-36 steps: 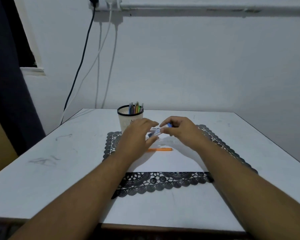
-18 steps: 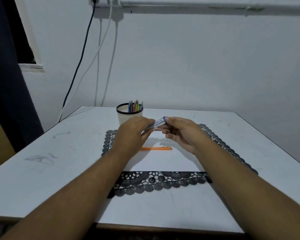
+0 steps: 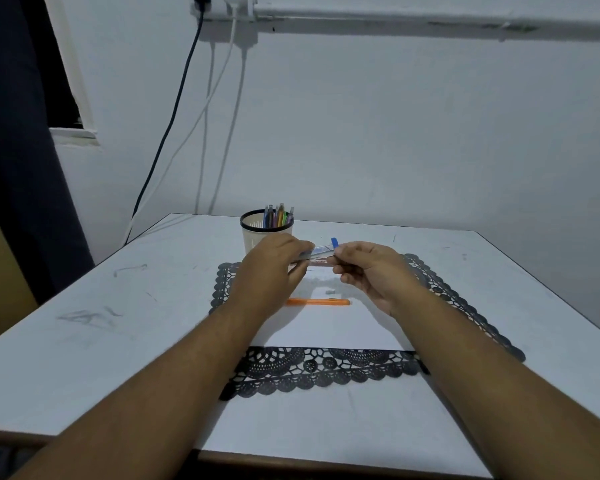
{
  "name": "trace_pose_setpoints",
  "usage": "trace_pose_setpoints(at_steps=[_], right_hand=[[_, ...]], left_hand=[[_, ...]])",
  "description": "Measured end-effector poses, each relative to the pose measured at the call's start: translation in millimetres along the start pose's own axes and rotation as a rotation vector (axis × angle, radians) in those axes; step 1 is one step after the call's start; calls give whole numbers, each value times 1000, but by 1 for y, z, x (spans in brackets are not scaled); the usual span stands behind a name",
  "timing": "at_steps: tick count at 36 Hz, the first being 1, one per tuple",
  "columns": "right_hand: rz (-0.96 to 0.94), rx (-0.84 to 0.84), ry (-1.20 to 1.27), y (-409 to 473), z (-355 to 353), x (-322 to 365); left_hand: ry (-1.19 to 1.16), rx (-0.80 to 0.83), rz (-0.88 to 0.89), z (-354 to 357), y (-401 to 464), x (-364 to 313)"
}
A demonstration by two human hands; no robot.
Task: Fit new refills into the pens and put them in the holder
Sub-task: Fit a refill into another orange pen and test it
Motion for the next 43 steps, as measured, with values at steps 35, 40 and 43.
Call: trace_pose_setpoints(at_steps=[35, 40, 43], right_hand=[[354, 8, 437, 0, 19, -26], [354, 9, 448, 0, 18, -28], [359, 15, 455, 1, 17, -28]], left_hand=[[-838, 84, -479, 4, -5, 1], [-826, 108, -478, 6, -5, 0], [-758, 113, -460, 7, -6, 1]])
Point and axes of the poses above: each hand's wrist, its own y-axis towards the middle knuckle, its own z-axis out of the palm, x = y × z, the point moved 4 cm from there along y, towards the middle knuckle, and after that the axes turned 3 degrees about -x, right-handed, at the moved point
